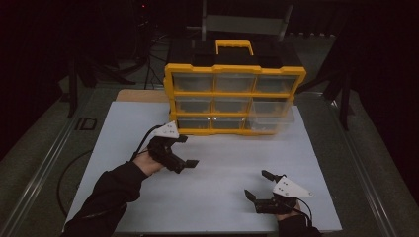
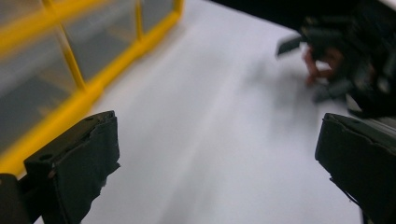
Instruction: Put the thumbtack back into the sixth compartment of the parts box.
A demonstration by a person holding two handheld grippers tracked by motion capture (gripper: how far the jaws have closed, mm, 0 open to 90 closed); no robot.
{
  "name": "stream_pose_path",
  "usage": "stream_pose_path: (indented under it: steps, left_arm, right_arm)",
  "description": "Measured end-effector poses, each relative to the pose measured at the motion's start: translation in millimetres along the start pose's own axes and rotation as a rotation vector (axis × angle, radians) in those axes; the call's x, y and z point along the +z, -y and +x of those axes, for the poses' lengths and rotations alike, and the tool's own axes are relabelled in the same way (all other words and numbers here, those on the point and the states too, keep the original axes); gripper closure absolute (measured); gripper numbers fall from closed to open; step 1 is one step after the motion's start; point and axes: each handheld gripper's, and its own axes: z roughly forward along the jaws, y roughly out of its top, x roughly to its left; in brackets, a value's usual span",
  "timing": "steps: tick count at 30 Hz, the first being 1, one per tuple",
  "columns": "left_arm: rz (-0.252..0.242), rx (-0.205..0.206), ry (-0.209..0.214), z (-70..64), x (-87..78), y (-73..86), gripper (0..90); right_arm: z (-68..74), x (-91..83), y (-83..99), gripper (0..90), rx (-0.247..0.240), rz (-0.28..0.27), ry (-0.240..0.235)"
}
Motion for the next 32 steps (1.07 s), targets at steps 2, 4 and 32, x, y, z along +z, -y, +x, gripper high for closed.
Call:
stream_pose_path:
  steps: [2, 4, 32]
  left_arm:
    - [-0.005, -0.008, 0.007, -0.4, -3.0, 6.4, 0.6]
    - [-0.002, -0.023, 0.0, -1.9, -12.0, 24.8, 0.6]
    - [-0.076, -0.156, -0.042, -12.9, -68.9, 139.5, 0.4]
  right_arm:
    - [0.3, 0.2, 0.0, 10.0, 0.001, 0.001, 0.0]
    - [0.5, 0.8, 0.1, 10.0, -0.003, 0.004, 0.0]
    - [1.2, 3.4, 1.3, 10.0, -0.001, 0.016, 0.0]
